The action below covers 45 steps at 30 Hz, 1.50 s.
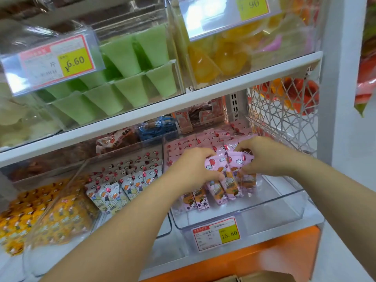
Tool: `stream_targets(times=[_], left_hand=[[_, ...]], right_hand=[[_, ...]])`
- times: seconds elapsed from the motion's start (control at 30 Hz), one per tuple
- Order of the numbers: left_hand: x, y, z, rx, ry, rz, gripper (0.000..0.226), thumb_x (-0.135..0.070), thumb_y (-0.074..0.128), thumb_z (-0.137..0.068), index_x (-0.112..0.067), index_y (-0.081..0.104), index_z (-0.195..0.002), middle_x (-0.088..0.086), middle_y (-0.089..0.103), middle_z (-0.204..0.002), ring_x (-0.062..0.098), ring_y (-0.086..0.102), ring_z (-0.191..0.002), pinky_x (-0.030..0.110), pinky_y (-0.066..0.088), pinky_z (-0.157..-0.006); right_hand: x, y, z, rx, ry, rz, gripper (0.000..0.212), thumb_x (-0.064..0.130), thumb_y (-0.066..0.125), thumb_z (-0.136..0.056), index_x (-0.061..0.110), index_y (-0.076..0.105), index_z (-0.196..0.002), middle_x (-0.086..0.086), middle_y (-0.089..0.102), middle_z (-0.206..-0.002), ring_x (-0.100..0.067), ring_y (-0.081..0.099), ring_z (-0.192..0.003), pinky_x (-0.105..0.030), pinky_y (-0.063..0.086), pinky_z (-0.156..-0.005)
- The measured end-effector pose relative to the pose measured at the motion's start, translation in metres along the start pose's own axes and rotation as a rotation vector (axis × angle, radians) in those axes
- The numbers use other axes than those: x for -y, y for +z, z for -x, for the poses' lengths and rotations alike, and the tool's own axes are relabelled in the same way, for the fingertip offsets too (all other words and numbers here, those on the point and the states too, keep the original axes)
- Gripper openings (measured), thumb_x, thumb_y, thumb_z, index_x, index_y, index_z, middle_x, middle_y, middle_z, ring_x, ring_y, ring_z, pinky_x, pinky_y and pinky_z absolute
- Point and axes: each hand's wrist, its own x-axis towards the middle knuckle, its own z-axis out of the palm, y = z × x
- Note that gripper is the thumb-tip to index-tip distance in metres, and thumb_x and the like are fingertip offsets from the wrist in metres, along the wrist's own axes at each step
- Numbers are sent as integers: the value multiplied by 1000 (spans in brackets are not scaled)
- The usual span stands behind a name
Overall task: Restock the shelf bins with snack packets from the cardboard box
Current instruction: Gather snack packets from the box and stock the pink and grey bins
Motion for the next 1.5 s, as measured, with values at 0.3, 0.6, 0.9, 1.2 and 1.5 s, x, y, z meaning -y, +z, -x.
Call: stream_targets(times=[0.3, 0.6, 0.9, 1.2, 1.5], left_hand=[[12, 0, -32, 12, 29, -108, 67, -39, 73, -81, -15, 47, -138, 4, 50, -141, 22, 47, -125, 31, 39, -98], [24, 3, -34, -103, 78, -267, 73, -33, 77, -77, -23, 39, -140, 4, 40, -135, 22, 47, -119, 31, 43, -95], [33, 0, -24, -80, 18, -523, 59, -42, 73, -78, -22, 43, -124, 0, 53, -120, 22, 55, -103, 40, 51, -78], [33, 1, -24, -99, 18, -525, 62, -44, 73, -78, -24, 40, -127, 0, 52, -124, 23, 55, -104, 38, 51, -77], [31, 1, -24, -176, 95, -463, 50, -40, 70, -81, -27, 44, -122, -4, 50, -119, 18, 54, -96, 35, 49, -71]], right_hand=[[-2, 8, -4, 2, 33, 98, 39, 7, 63, -83, 16, 59, -121, -5, 60, -118, -22, 54, -99, -29, 44, -77], [-3, 31, -21, -229, 81, -131, 60, 17, 77, -76, 17, 48, -128, -8, 45, -127, -21, 55, -94, -28, 44, -82], [-9, 34, -22, -228, 176, -111, 43, 1, 62, -83, 13, 46, -121, 3, 46, -75, -23, 51, -77, -29, 39, -63], [-11, 35, -25, -224, 181, -119, 42, -1, 57, -86, 16, 46, -123, -10, 41, -128, -22, 50, -92, -28, 39, -76], [-9, 24, -24, -179, 136, -79, 37, 10, 54, -93, 13, 51, -130, 0, 47, -90, -20, 50, -82, -27, 38, -63]])
